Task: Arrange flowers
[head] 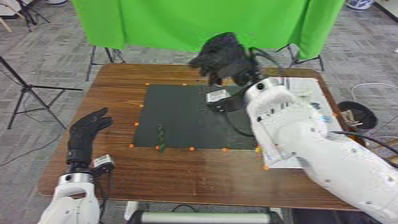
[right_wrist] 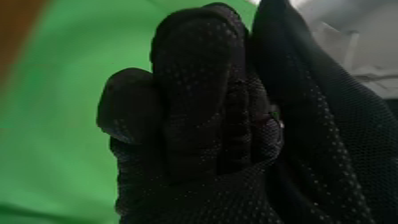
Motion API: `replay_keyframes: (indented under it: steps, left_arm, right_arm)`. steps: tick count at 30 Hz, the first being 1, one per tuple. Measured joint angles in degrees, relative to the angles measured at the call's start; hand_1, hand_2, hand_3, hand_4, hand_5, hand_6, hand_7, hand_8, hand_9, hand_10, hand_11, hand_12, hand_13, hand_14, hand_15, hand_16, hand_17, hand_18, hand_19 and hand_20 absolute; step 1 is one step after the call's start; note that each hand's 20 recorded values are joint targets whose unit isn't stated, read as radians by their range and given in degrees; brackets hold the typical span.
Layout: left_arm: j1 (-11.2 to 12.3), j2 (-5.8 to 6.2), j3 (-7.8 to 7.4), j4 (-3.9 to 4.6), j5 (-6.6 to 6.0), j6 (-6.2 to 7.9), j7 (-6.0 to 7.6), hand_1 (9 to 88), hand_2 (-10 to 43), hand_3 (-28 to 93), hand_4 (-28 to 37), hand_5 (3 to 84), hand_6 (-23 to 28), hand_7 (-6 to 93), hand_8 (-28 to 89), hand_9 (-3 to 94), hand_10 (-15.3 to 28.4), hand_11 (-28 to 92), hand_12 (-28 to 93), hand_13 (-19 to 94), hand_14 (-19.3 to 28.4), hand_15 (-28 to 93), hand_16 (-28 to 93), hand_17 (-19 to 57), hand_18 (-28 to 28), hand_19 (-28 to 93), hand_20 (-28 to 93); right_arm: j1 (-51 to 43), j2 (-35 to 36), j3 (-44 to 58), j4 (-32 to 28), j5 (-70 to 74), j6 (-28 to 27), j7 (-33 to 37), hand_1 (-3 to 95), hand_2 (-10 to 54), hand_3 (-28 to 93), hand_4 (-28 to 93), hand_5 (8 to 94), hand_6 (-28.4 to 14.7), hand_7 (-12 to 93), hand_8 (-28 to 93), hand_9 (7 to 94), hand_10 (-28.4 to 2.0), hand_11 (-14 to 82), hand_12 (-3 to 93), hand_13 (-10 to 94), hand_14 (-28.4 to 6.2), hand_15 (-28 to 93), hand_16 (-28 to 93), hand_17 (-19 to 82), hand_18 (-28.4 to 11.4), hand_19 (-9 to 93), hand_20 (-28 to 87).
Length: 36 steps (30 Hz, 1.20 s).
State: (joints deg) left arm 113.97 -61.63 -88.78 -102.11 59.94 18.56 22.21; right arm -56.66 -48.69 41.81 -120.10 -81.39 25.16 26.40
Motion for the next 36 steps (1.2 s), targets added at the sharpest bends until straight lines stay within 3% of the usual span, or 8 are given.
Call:
replay_keyframes:
  steps: [3, 9, 14, 17, 20, 23, 27, 36]
  left_arm:
    - [0.1, 0.03, -0.2, -0.14, 0.05, 0.09, 0.0, 24.5, 2.0, 78, -28.3, 50.6, 0.0, 18.0, -9, 51.8, 13.1, 23, 13, 43, 15.8, 26, -2, 12.7, 11.1, 5, 21]
    - [0.8, 0.05, -1.62, -1.42, -1.04, 0.23, 0.48, 24.3, 1.2, 77, -28.3, 50.4, 0.2, 17.6, -9, 51.7, 13.1, 22, 13, 43, 15.9, 25, -2, 12.9, 11.0, 5, 20]
    - [1.1, 0.31, -3.35, -3.43, -7.52, -0.3, 1.14, 18.4, 8.3, 74, -28.3, 49.9, 0.8, 14.4, -9, 51.2, 13.5, 19, 11, 41, 15.4, 21, -3, 12.8, 10.3, 3, 20]
    - [1.1, 0.39, -5.07, -3.9, -10.71, -2.48, 0.76, 15.9, 15.8, 72, -28.3, 50.1, 1.5, 12.5, -8, 51.5, 14.1, 17, 10, 41, 15.3, 19, -3, 12.5, 10.0, 3, 20]
    - [1.0, 0.63, -6.6, -3.64, -10.96, -4.86, -0.4, 16.1, 20.0, 69, -28.3, 50.3, 1.9, 11.8, -8, 51.9, 14.3, 17, 10, 41, 15.2, 19, -3, 12.5, 9.8, 3, 19]
    - [0.6, 1.1, -6.72, -2.85, -10.96, -4.84, -1.3, 15.7, 20.1, 70, -28.3, 50.4, 2.0, 11.7, -8, 52.1, 14.5, 17, 10, 41, 15.3, 19, -3, 12.4, 9.8, 3, 19]
    - [0.7, 1.22, -6.72, -2.26, -10.89, -4.62, -1.94, 16.1, 18.2, 71, -28.3, 50.4, 1.9, 12.1, -8, 52.3, 14.4, 17, 10, 41, 15.4, 19, -3, 12.4, 9.7, 3, 20]
    - [1.2, 1.22, -6.0, -2.18, -10.78, -4.53, -2.03, 17.0, 16.6, 71, -28.3, 50.4, 1.8, 12.8, -8, 52.3, 14.1, 18, 11, 41, 15.6, 20, -2, 12.4, 9.8, 3, 20]
  right_arm:
    - [-4.6, 4.0, 7.7, -3.5, -7.6, -1.6, -0.2, 45.6, -9.5, 63, -3, 62.9, -2.6, 39, 5, 69.7, -15.5, 22.7, 24.1, 74, -9.2, 41, 29, 53, -12.5, 73, 33]
    - [-18.7, 13.2, 25.9, -7.5, -13.1, -6.7, -0.1, 34.2, -9.5, 73, -13, 55.4, -1.7, 27, -13, 53.3, -17.6, 15.2, 21.9, 52, -15.9, 32, 23, 30, -18.1, 51, 34]
    - [-32.8, 18.0, 39.4, -7.6, -18.0, -8.4, 1.1, 26.5, -9.5, 72, -23, 46.7, -3.0, 15, -8, 42.7, -18.5, 5.3, 19.3, 44, -19.2, 13, 25, 26, -19.5, 36, 31]
    - [-40.8, 17.6, 46.9, -8.0, -23.9, -11.4, 2.9, 20.0, -9.5, 67, -28, 40.9, -5.7, 7, -6, 35.7, -21.6, 2.1, 13.2, 42, -21.5, 11, 23, 26, -21.5, 35, 32]
    - [-46.8, 16.0, 52.2, -9.1, -26.0, -17.1, 5.0, 22.0, -9.5, 56, -28, 38.9, -7.4, 3, -5, 33.6, -22.8, 1.8, 10.3, 43, -22.9, 11, 22, 28, -22.3, 36, 32]
    - [-51.6, 14.4, 55.3, -9.9, -25.6, -22.8, 6.2, 28.2, -9.5, 39, -28, 37.2, -8.5, 1, -5, 33.1, -23.5, 1.7, 9.5, 46, -23.4, 12, 21, 30, -23.2, 39, 34]
    - [-58.0, 13.0, 57.6, -10.4, -25.9, -27.6, 7.3, 29.5, -9.5, 36, -28, 36.4, -9.4, 0, -4, 37.1, -24.2, 2.9, 9.7, 55, -21.9, 15, 21, 34, -22.3, 46, 36]
    - [-63.8, 12.1, 57.2, -7.3, -29.0, -31.2, 12.2, 22.4, -9.5, 56, -28, 37.8, -9.1, 2, -4, 42.7, -23.1, 4.6, 12.4, 61, -18.3, 25, 22, 36, -21.0, 57, 38]
